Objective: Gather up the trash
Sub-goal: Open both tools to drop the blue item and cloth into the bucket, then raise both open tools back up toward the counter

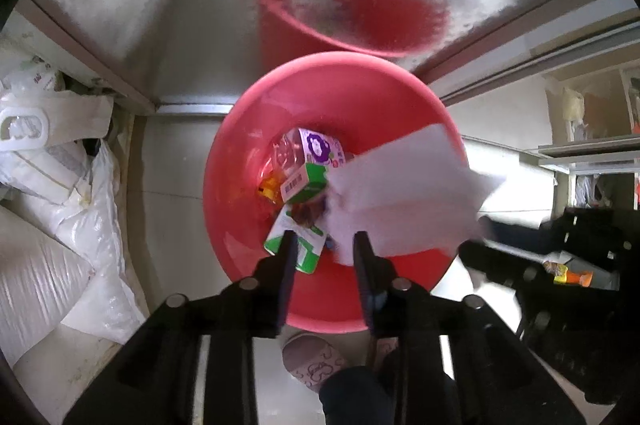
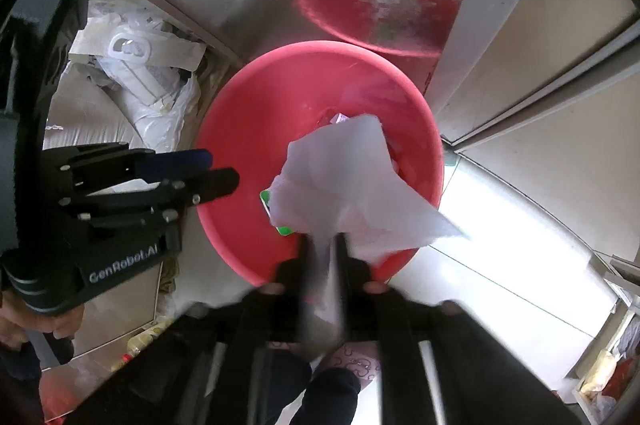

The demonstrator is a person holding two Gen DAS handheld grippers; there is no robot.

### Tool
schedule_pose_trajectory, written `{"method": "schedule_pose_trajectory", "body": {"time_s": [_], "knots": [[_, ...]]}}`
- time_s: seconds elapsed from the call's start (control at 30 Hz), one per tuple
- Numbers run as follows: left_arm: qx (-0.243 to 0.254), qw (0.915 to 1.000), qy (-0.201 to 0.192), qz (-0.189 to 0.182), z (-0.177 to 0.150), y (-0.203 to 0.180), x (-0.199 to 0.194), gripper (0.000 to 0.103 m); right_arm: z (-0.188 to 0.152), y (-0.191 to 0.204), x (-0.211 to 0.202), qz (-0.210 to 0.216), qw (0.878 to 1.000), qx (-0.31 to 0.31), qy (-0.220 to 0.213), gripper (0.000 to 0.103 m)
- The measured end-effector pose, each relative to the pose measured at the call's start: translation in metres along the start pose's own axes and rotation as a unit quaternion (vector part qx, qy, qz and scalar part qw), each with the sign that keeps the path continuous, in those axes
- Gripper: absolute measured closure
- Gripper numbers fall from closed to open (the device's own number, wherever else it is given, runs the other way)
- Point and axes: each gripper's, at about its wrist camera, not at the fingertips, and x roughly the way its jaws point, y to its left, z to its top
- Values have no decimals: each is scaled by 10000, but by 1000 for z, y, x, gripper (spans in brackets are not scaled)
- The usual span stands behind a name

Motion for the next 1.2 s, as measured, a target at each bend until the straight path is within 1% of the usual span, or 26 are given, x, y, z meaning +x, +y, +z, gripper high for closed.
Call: {"method": "schedule_pose_trajectory", "body": {"time_s": [0.03,0.07,0.1,0.13,0.17,0.27,0.37,0.4,0.47,0.53,0.57,0.63,0.67,0.7,0.73,0.87,0.9,0.93,1.0,1.03,1.07,1.1,1.13,1.2], "knots": [[5,10000,1,5,-2,-3,-3,66,0,3,0,-46,10000,20,-71,54],[10,10000,5,9,-3,-3,-3,63,-2,2,-3,-112,9998,26,-171,47],[20,10000,14,21,-4,-2,-4,57,-4,2,-7,-128,9996,31,-240,44],[8,10000,-2,22,-6,-4,-10,50,-5,1,-9,-103,9997,40,-240,40],[-6,10000,-26,15,-7,-4,-16,48,-6,2,-11,-103,9997,50,-232,35],[-34,9999,-95,100,-14,-9,-37,38,-13,3,-22,-210,9995,0,-243,30],[-60,9998,-140,156,-23,-15,-64,28,-25,6,-46,-299,9991,-46,-285,23],[-99,9997,-137,184,-28,-17,-75,21,-30,7,-57,-325,9991,-31,-275,23],[-211,9994,-183,197,-40,-26,-108,20,-38,11,-77,-316,9991,-27,-282,23],[-330,9990,-243,156,-52,-33,-141,20,-49,17,-111,-292,9990,-57,-336,21],[-400,9988,-271,114,-59,-38,-159,20,-54,21,-130,-276,9988,-88,-387,18],[-520,9981,-327,-53,-69,-49,-199,18,-62,28,-164,-288,9983,-157,-476,14],[-565,9975,-387,-155,-75,-58,-227,17,-66,31,-183,-300,9979,-185,-536,13],[-568,9972,-461,-159,-79,-64,-245,14,-69,34,-204,-298,9976,-216,-594,13],[-560,9966,-598,-114,-83,-74,-271,13,-73,37,-225,-288,9970,-248,-670,13],[-606,9939,-922,-9,-92,-99,-345,13,-82,48,-299,-275,9938,-436,-989,10],[-639,9930,-995,16,-92,-105,-366,10,-83,51,-322,-285,9925,-511,-1071,10],[-685,9924,-1020,17,-92,-108,-379,7,-86,54,-336,-314,9914,-557,-1139,10],[-812,9906,-1099,111,-89,-117,-416,4,-87,59,-370,-365,9879,-663,-1352,10],[-800,9899,-1159,157,-90,-118,-427,0,-88,62,-388,-361,9861,-698,-1462,9],[-761,9887,-1262,260,-89,-123,-444,0,-89,63,-402,-354,9846,-723,-1555,4],[-693,9870,-1399,391,-88,-129,-466,0,-89,63,-419,-380,9827,-715,-1667,2],[-657,9861,-1459,437,-88,-131,-476,0,-89,64,-430,-383,9816,-693,-1737,1],[-583,9827,-1677,523,-86,-139,-510,0,-88,63,-455,-353,9789,-633,-1913,1]]}}
